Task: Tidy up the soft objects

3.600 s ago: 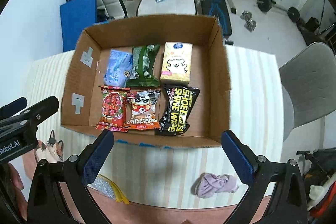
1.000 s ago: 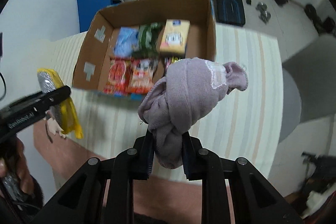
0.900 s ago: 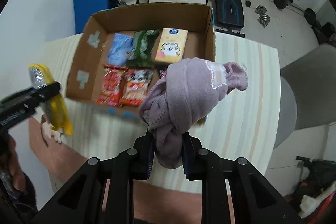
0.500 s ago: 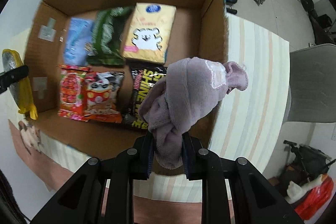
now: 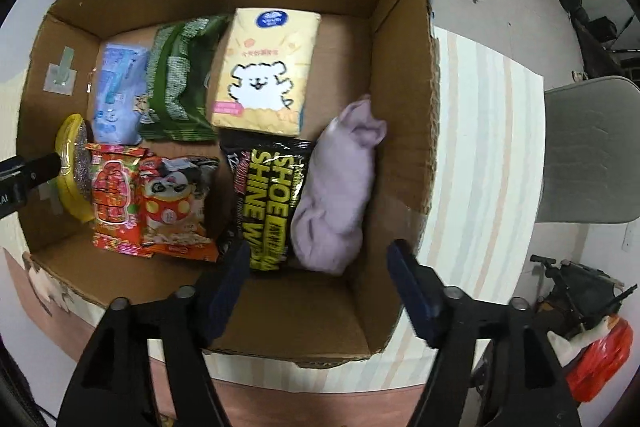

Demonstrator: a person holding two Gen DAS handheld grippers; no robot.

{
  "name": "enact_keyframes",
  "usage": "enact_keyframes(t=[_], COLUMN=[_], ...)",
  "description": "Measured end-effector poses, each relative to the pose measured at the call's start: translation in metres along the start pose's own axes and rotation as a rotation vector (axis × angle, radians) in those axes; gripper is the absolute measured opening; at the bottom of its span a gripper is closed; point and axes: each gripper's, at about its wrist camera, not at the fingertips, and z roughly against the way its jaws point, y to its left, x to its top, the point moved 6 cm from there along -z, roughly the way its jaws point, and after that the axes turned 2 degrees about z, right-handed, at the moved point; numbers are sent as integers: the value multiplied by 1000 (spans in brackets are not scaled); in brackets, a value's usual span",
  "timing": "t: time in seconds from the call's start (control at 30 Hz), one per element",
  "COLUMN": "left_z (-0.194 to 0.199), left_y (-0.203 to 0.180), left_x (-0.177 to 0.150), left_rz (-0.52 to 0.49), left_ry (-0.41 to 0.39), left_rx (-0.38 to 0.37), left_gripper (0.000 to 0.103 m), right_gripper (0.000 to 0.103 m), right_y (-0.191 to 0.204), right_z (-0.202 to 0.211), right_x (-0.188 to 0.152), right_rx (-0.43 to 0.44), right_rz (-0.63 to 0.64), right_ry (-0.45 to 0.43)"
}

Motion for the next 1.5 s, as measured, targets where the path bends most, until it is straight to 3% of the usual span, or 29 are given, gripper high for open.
enact_keyframes(t=[0.2, 0.5, 0.9, 1.5], left_z=[11, 31, 76, 197], left_y=[3, 2, -10, -27], left_x=[-11, -21, -48, -153], left_rz=[15, 25, 0, -33], left_ry=[-43, -130, -258, -512], left_rx=[-5, 7, 11, -40], left_gripper=[99, 99, 99, 99], right_gripper=[103, 103, 103, 103], right_y=[5, 17, 32, 20], right_z=[8, 26, 59, 187], right_x=[-2, 0, -23, -121], right_rx=[21, 21, 36, 63], right_rz=[-10, -36, -39, -43], right_ry=[-29, -100, -196, -495])
